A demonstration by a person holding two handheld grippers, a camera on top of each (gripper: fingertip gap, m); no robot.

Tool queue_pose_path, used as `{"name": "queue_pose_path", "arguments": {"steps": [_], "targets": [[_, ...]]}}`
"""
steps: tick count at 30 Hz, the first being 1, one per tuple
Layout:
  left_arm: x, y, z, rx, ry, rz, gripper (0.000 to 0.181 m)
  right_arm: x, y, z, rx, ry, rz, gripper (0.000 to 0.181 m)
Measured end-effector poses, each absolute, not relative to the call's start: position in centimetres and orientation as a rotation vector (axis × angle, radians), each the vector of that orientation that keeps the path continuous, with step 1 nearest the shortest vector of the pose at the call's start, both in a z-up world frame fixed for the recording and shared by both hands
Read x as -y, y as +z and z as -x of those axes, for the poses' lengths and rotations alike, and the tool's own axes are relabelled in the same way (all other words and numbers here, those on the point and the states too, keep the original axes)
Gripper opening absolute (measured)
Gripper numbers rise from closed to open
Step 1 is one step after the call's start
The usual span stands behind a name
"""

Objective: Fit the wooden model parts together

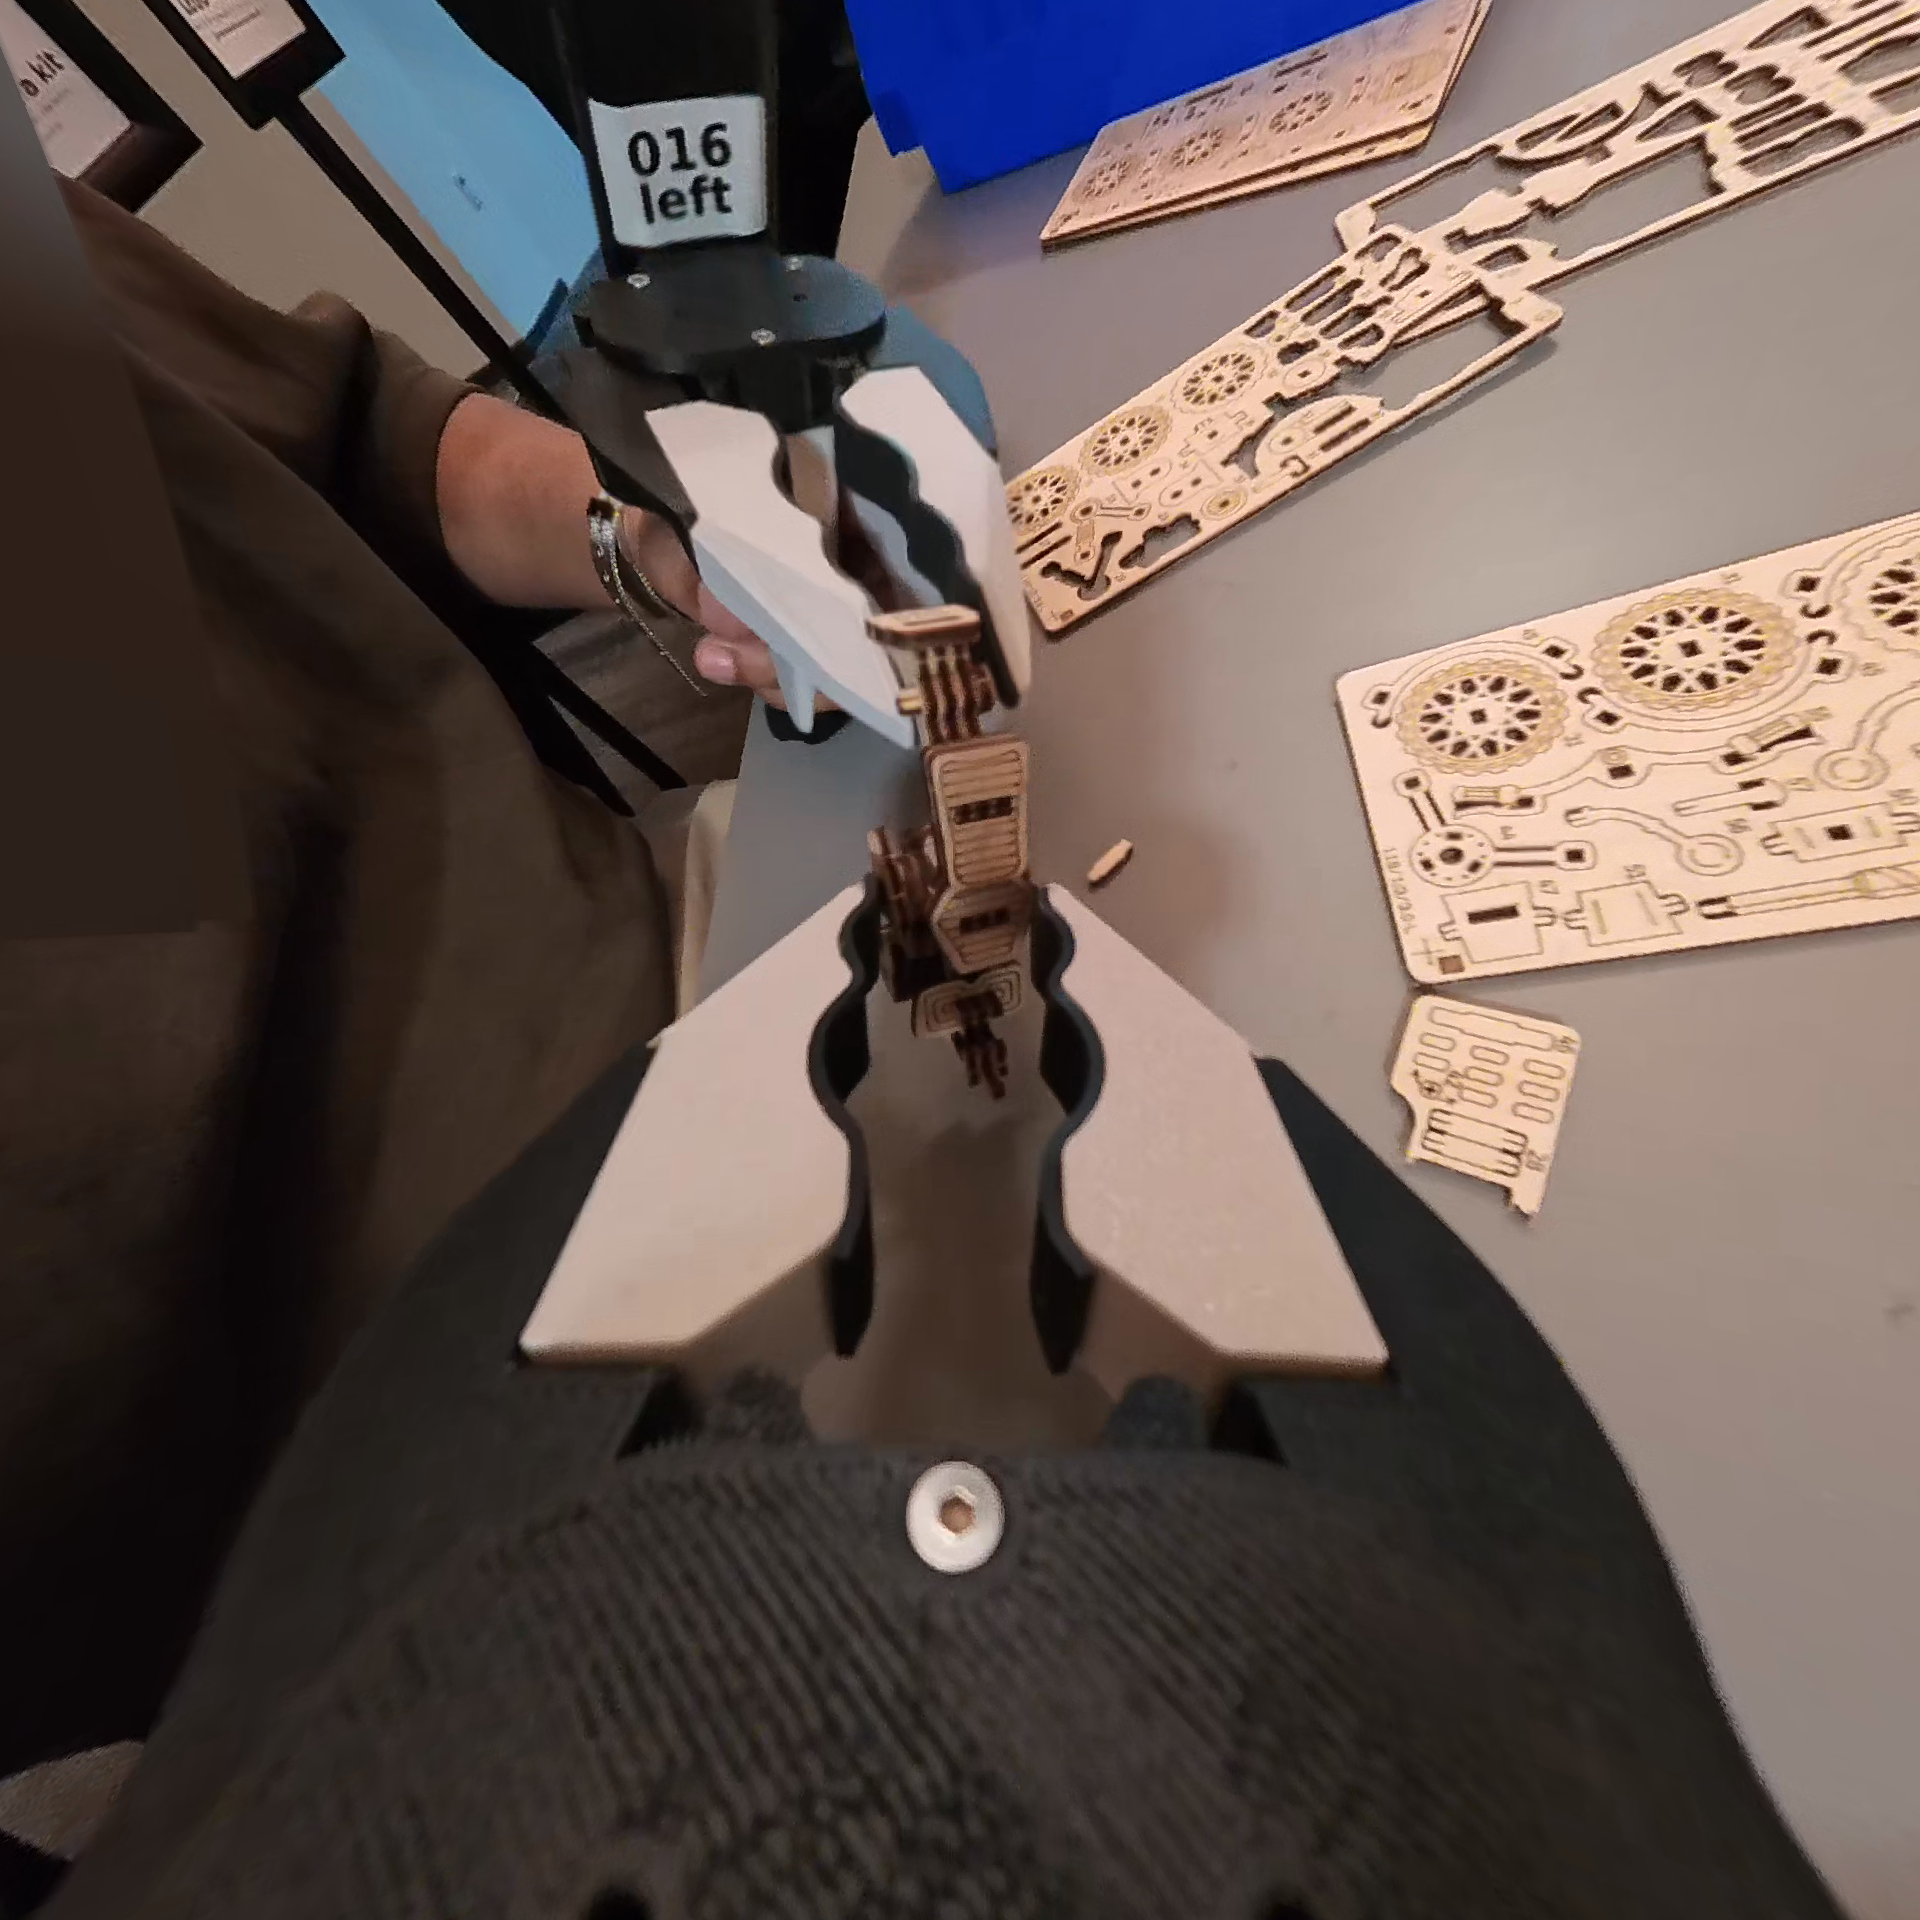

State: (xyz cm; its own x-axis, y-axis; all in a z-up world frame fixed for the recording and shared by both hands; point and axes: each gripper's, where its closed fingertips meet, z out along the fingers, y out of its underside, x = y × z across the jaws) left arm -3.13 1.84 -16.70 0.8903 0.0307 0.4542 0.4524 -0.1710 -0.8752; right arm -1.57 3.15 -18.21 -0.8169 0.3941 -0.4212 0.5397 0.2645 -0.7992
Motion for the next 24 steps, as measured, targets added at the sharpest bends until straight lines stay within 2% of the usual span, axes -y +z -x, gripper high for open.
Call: {"name": "queue_pose_path", "arguments": {"steps": [6,14,17,24], "targets": [[-1.7,-16.7,2.5,0.347,-0.420,1.730,0.000,-2.8,-18.0,1.5,-2.394,-1.525,-0.871,0.027],[-1.6,-16.8,2.4,0.341,-0.439,1.736,0.001,-2.6,-18.2,1.3,-2.316,-1.490,-0.895,0.027],[-1.4,-16.6,2.8,0.355,-0.455,1.721,0.019,-2.8,-18.9,1.0,-2.320,-1.419,-0.905,0.027],[-1.2,-16.6,2.2,0.355,-0.601,1.735,0.049,-2.6,-19.4,0.5,-2.346,-1.289,-0.863,0.027]]}}
